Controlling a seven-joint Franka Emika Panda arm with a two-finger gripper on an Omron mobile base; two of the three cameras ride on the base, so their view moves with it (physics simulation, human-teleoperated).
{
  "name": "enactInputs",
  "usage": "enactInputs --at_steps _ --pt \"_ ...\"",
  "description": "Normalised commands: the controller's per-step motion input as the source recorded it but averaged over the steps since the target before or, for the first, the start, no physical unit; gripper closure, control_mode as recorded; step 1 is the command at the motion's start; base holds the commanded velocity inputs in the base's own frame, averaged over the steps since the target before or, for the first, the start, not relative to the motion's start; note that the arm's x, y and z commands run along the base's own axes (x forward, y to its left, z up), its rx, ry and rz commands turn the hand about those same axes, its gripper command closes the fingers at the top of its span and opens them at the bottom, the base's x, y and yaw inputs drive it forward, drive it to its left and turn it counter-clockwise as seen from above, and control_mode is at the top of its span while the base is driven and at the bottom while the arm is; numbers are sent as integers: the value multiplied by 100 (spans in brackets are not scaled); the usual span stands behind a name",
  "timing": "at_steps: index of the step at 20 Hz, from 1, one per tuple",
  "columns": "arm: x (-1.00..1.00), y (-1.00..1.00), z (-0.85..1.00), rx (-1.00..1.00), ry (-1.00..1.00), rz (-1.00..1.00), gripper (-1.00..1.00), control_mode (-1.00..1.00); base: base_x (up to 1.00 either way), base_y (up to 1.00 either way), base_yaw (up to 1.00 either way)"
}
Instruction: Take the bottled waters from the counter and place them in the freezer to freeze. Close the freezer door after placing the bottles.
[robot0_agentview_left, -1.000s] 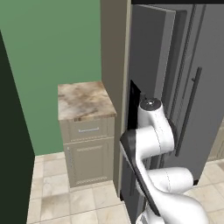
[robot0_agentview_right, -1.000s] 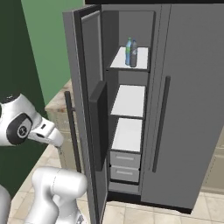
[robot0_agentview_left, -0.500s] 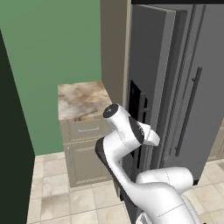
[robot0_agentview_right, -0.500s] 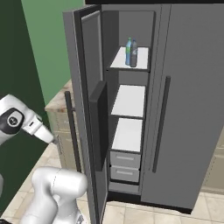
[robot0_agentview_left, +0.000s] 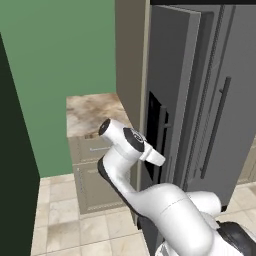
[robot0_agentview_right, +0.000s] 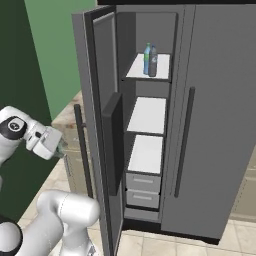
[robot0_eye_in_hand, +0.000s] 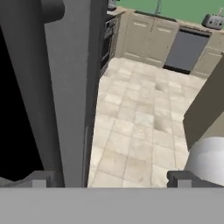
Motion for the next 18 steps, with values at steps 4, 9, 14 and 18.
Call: enactInputs --at_steps 4,9,14,18 --pt "10 -3 0 -11 -33 -4 -100 -100 0 0 0" --pt "0 -54 0 -2 -18 -1 -100 -100 0 0 0" --pt "5 -52 0 0 0 0 -100 -100 0 0 0" --pt "26 -13 0 -5 1 0 -100 -100 0 0 0"
